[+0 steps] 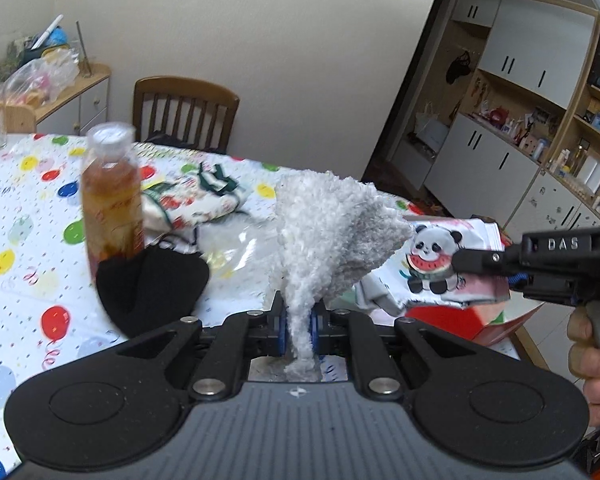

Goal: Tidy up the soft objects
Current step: 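Carry the grey towel and panda pouch into the shoebox with both grippers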

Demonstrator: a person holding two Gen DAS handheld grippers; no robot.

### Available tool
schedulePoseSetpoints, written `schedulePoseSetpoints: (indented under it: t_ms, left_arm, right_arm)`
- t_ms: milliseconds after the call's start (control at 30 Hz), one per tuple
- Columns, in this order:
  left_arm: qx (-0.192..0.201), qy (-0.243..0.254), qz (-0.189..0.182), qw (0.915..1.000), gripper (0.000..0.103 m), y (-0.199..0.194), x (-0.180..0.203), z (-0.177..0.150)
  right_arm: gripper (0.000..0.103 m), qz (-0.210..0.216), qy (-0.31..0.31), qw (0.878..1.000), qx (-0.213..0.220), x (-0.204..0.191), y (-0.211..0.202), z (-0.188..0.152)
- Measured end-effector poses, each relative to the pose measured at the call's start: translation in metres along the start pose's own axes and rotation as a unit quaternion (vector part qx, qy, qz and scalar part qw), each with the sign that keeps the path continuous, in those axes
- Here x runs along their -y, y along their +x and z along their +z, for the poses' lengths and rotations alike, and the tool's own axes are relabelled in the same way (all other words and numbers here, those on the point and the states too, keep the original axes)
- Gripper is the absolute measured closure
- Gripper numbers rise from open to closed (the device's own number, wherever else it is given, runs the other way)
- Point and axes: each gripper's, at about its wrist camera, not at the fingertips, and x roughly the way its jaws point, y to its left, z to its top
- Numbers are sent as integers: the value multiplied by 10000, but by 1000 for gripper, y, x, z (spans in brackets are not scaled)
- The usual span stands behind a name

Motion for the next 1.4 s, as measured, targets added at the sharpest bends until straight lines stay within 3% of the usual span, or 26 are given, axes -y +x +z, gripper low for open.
schedulePoseSetpoints:
  t_ms: [333,800,1033,1233,1400]
  left_arm:
    - [-37,305,-173,9994,93,20,62,15]
    - [-149,681,-398,9968,93,78,155,35]
    - [-299,762,-402,9958,93,113,194,45]
    - [-550,741,-276,9954,93,150,215,54]
    - [-829,774,-138,9935,93,183,225,60]
  right_arm:
    - [89,-383,5,9982,470,60,-50,26]
    - [89,-1113,54,9871,1147,161,-98,69]
    - [89,-1585,-236,9811,1087,205,-88,80]
    - [89,-1709,-472,9801,892,228,-66,93]
    - [89,-1778,-1156,9750,660,226,-40,97]
